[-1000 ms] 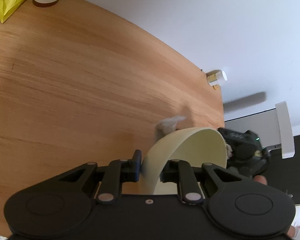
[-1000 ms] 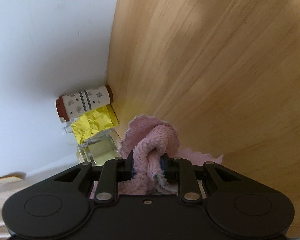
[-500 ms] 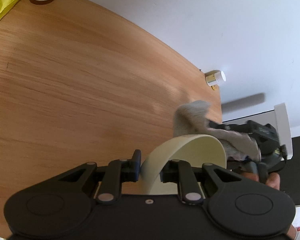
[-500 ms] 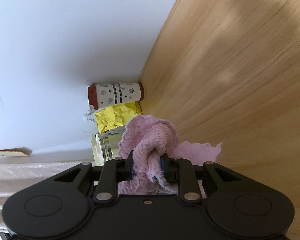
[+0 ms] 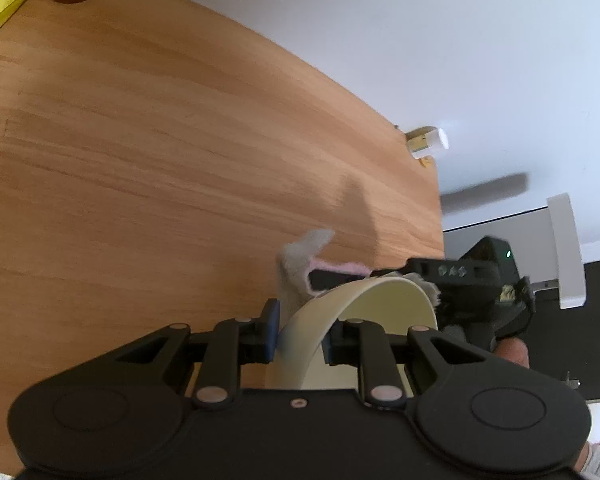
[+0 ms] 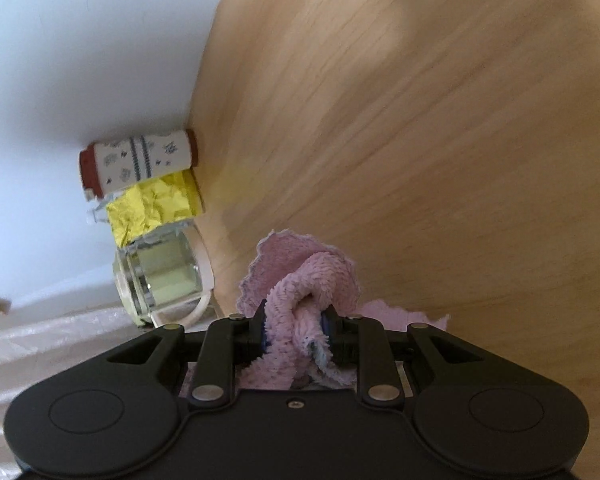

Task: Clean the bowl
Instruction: 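Wipe the bowl with the cloth in the right tool while the left tool holds it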

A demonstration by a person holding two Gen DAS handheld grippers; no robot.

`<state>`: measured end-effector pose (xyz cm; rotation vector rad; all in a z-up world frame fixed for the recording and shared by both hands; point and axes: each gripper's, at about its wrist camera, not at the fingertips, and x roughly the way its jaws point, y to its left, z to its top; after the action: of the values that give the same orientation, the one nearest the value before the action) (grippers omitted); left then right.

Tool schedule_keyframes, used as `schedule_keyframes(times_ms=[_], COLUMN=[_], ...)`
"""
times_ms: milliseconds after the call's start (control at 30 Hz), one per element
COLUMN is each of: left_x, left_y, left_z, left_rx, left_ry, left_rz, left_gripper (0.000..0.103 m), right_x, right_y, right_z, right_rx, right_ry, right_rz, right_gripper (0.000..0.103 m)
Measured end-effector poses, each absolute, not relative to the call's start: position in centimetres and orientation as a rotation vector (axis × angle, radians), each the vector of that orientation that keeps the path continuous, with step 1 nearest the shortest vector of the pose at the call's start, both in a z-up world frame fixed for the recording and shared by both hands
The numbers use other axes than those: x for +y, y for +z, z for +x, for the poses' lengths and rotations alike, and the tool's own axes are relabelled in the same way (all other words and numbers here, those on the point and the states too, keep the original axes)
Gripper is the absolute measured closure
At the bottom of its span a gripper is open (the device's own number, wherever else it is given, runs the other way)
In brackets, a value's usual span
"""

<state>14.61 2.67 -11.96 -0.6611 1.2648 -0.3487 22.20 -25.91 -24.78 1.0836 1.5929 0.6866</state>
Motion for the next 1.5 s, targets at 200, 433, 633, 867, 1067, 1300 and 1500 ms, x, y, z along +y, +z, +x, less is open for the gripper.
schedule_keyframes(times_ms=[200,433,633,867,1067,1300,1500], left_x=[2.0,1.4,1.4,1.1,0.4,0.2,0.9], left_y=[-11.9,-11.3,-11.2,-11.0,-10.7,-10.4,-10.8], left_z=[14.7,14.6,14.5,14.6,14.5,14.4,14.1], left_rx=[1.269,1.257,1.254,1.254,1.257,1.248,1.263], left_ry=[-0.363,-0.385,-0.391,-0.412,-0.425,-0.434,-0.414], left_rz=[-0.646,-0.607,-0.613,-0.6,-0.568,-0.553,-0.582], left_gripper=[0.085,0.084,0.084,0.084,0.084,0.084,0.084], right_x=[-25.5,-23.2,-22.3,-21.8,-20.1,-16.8,-16.2], right_y=[-20.9,-19.8,-21.9,-22.1,-19.4,-17.2,-19.3], right_z=[24.6,25.9,25.8,25.5,26.2,26.6,26.5], right_rx=[1.485,1.554,1.667,1.702,1.671,1.687,1.74], right_ry=[0.823,0.919,0.921,0.945,1.041,1.138,1.123], right_rz=[1.076,0.931,0.846,0.795,0.729,0.518,0.44], right_gripper=[0.077,0.077,0.077,0.077,0.076,0.076,0.076])
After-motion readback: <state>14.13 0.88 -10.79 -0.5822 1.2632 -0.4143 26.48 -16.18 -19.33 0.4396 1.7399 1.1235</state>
